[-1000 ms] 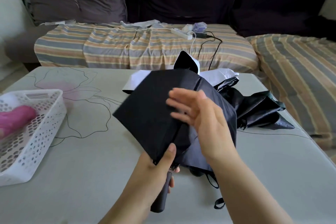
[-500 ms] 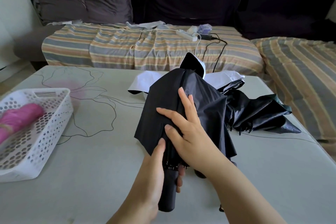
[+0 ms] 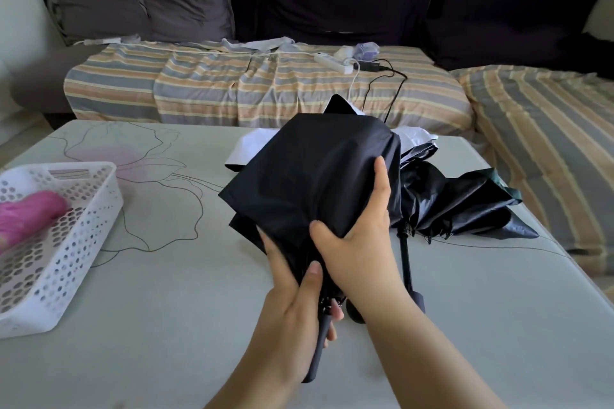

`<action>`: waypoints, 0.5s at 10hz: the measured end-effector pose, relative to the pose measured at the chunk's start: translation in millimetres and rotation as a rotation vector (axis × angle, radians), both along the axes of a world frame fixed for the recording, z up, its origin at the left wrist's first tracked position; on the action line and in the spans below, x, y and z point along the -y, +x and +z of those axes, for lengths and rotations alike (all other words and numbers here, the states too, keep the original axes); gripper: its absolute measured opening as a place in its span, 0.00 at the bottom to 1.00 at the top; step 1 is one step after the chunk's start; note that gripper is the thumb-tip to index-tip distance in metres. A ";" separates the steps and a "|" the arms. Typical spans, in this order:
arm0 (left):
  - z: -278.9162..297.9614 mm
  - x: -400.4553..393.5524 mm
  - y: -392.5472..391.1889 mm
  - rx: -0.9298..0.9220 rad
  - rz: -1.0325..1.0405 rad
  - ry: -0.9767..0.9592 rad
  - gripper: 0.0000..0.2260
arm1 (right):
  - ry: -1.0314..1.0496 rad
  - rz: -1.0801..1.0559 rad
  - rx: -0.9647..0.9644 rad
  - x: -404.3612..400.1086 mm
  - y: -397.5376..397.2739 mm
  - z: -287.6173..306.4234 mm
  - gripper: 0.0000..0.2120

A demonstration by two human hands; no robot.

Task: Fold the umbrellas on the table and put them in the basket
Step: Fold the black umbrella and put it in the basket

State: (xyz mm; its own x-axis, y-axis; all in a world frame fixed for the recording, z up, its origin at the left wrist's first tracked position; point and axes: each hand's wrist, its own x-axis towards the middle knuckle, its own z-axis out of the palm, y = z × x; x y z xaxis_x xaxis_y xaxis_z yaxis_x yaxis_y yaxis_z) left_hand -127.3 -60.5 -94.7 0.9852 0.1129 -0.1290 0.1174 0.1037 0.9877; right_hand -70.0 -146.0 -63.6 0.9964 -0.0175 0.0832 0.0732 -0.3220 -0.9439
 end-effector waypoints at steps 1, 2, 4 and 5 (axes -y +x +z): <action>8.6 1.4 -9.6 -0.066 0.078 0.377 0.35 | 0.023 -0.022 -0.022 3.1 1.9 -1.9 0.47; 12.7 5.5 -22.0 0.083 0.104 0.790 0.30 | 0.029 -0.056 -0.008 5.7 2.9 -3.5 0.47; -11.9 14.5 0.9 0.100 0.074 0.477 0.27 | 0.109 -0.044 0.031 -5.9 0.6 -8.1 0.48; -21.2 -0.7 4.2 0.112 -0.061 0.298 0.36 | 0.148 -0.059 0.033 -7.2 -0.4 -8.3 0.48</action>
